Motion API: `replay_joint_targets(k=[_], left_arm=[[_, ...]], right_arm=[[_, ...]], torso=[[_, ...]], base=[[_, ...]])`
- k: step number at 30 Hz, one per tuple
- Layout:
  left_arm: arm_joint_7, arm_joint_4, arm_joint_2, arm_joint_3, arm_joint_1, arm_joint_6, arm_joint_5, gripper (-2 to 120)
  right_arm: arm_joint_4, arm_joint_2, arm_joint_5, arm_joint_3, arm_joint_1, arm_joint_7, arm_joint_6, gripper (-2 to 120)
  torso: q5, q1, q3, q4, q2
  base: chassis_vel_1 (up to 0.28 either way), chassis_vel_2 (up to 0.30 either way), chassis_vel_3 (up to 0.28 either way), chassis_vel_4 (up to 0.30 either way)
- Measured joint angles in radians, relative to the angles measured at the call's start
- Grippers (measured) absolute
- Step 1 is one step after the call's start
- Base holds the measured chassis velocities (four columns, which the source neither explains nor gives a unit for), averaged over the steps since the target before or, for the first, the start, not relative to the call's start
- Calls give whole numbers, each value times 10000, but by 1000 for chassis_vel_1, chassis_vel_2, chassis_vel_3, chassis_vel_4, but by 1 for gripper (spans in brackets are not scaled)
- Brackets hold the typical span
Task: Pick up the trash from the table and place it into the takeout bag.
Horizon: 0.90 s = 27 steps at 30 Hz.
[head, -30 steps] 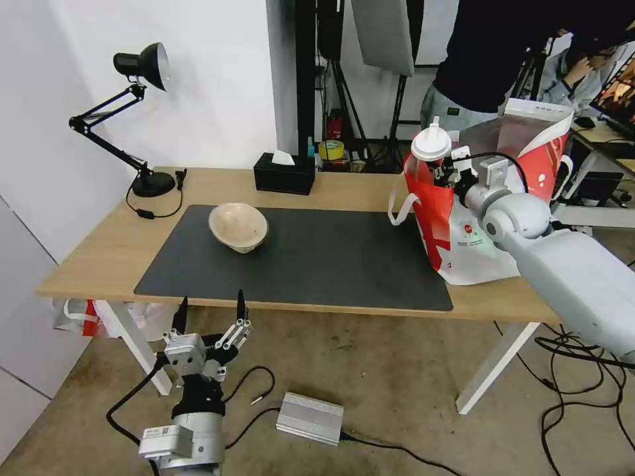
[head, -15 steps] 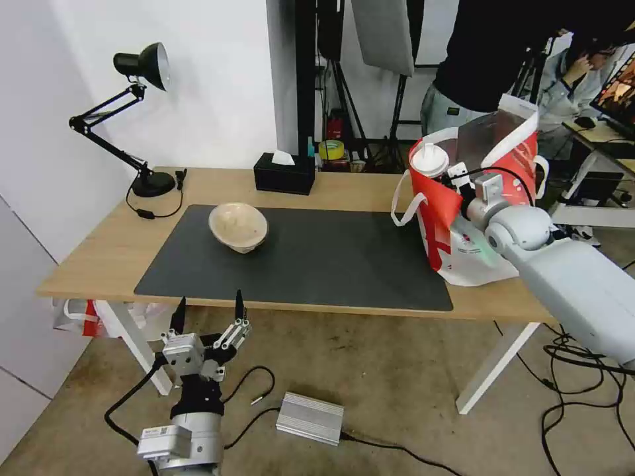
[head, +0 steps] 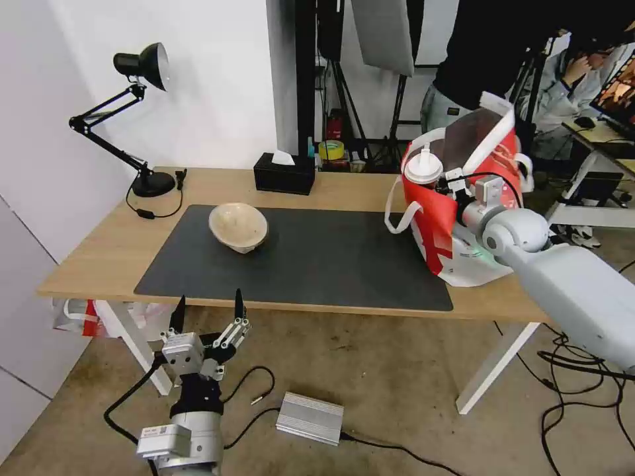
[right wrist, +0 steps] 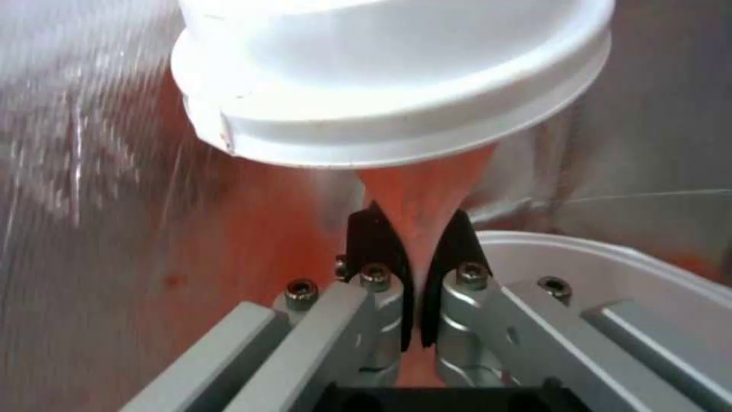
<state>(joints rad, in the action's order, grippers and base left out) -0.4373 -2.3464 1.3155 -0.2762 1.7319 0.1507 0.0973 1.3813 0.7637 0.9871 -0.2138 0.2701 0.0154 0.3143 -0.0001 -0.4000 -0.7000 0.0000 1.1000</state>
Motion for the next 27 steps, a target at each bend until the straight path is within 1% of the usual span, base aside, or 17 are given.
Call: replay_joint_targets(k=[10,14,20,25,26,27], left_arm=[[-5,72,-2,13,-86,-7,20,100],[-8,98,-17,16,-137,-12,35,100],[-10,98,-7,39,-117,-16,37,100],[-11,91,-2,34,-68,-16,34,100],[-11,78,-1,29,-49,-16,31,100],[-11,78,-1,29,-49,-16,31,100]], right_arm=[[157,114,1352,61,-122,-269,132,1],[319,153,2184,189,-140,-501,299,1],[325,151,2213,198,-151,-547,310,1],[192,146,1583,195,-151,-513,220,1],[124,144,1243,180,-151,-490,93,1],[124,144,1243,180,-151,-490,93,1]], torso=[[1,0,0,-1,-1],[0,1,0,0,0],[1,0,0,0,-1],[0,0,0,0,-1],[1,0,0,0,-1],[1,0,0,0,-1]], base=[[0,0,0,0],[0,0,0,0],[0,0,0,0],[0,0,0,0],[0,0,0,0],[0,0,0,0]])
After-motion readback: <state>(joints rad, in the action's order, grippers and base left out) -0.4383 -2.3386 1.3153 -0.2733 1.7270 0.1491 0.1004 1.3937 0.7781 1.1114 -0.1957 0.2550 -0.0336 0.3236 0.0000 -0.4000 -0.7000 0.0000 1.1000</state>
